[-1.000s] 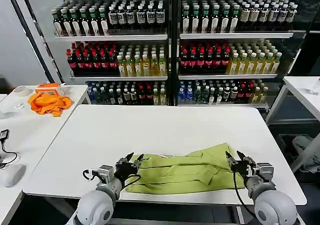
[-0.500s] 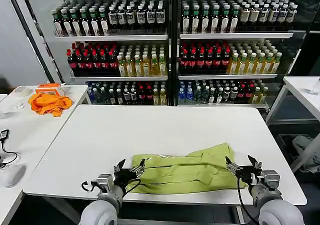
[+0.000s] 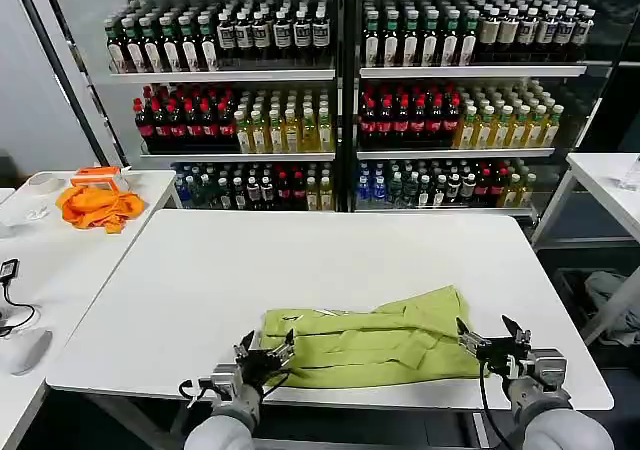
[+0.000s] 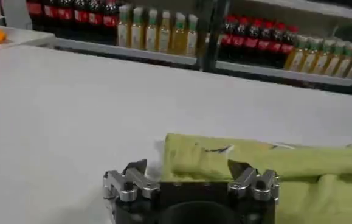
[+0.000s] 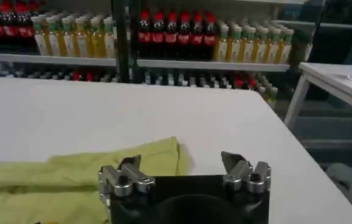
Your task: Fold and organize the clothes.
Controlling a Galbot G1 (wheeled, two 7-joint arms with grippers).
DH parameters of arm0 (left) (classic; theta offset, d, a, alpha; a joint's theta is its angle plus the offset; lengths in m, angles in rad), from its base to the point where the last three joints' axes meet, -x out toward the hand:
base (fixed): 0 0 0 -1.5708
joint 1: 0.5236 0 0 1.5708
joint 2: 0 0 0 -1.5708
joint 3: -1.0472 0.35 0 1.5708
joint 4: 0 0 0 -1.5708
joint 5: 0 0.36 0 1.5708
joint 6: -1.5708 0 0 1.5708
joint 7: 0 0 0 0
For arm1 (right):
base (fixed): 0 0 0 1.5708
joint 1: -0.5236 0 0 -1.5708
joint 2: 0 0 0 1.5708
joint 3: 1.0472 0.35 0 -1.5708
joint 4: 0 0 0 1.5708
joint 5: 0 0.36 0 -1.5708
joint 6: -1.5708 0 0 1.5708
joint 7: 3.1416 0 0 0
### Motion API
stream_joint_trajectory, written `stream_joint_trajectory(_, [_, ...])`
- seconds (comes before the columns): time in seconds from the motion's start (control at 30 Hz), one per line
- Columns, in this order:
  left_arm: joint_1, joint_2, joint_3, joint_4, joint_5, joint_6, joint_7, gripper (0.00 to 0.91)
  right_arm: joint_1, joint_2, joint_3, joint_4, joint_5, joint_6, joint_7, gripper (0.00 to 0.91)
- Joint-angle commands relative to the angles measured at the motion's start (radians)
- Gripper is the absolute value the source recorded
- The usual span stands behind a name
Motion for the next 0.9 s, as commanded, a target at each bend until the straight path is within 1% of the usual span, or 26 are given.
stream_joint_trajectory(0.03, [0.014, -0.022, 0.006, 0.055, 0.098, -0.134, 0.025, 0.010, -0.008, 0.002, 0.002, 0.003, -0.004, 0.001, 0.003, 0.907])
stream_joint_trajectory(0.1, [0.019, -0.024, 0.009, 0.062, 0.107, -0.163, 0.037, 0.010, -0.008, 0.003, 0.000, 0.003, -0.004, 0.002, 0.004, 0.907])
stream_joint_trajectory(0.37, [0.030, -0.032, 0.008, 0.065, 0.111, -0.198, 0.042, 0.010, -0.009, -0.001, 0.003, 0.006, -0.004, 0.002, 0.009, 0.907])
stream_joint_trajectory(0.53, [0.030, -0.030, 0.001, 0.058, 0.101, -0.235, 0.041, 0.010, -0.009, 0.001, 0.002, 0.007, -0.003, 0.003, 0.014, 0.907])
stream_joint_trajectory(0.9, [0.036, -0.014, -0.026, 0.006, 0.056, -0.248, 0.064, 0.010, -0.005, 0.000, 0.006, 0.008, 0.000, 0.003, 0.021, 0.907])
